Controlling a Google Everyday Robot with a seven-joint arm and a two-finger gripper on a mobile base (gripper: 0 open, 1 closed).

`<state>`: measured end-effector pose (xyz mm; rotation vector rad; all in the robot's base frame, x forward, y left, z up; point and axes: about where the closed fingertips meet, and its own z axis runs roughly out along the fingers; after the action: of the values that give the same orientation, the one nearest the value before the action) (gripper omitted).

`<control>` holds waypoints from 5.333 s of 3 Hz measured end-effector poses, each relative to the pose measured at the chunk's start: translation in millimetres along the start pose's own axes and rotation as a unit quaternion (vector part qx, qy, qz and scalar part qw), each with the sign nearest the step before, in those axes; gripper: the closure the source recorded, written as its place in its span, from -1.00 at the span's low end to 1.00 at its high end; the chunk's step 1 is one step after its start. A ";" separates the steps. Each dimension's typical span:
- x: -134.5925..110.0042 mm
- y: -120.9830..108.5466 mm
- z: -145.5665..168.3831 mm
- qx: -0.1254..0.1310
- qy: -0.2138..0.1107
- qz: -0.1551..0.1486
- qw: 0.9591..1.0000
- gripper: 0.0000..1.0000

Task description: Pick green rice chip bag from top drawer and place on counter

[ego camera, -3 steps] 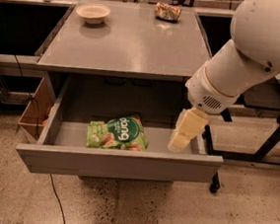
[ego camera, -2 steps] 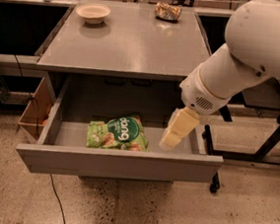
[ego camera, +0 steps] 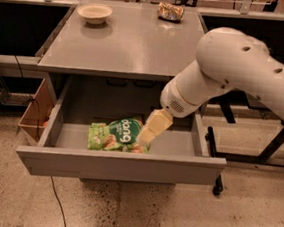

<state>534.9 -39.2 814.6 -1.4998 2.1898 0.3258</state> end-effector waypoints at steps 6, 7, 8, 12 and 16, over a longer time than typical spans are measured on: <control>-23.7 -57.6 194.7 0.039 -0.020 0.084 0.995 -1.00; -18.8 -58.8 208.0 0.040 -0.018 0.086 0.995 -0.68; -11.3 -58.8 212.3 0.043 -0.018 0.089 0.995 -0.21; -11.8 -60.1 149.2 0.073 -0.068 0.080 0.992 1.00; 2.9 -89.5 2.6 0.139 0.001 0.016 0.990 1.00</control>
Offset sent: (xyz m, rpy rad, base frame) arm 0.0751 0.0392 -0.0947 0.0827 0.0483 -0.2107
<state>617.3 -74.1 816.7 -1.3144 2.1581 0.0259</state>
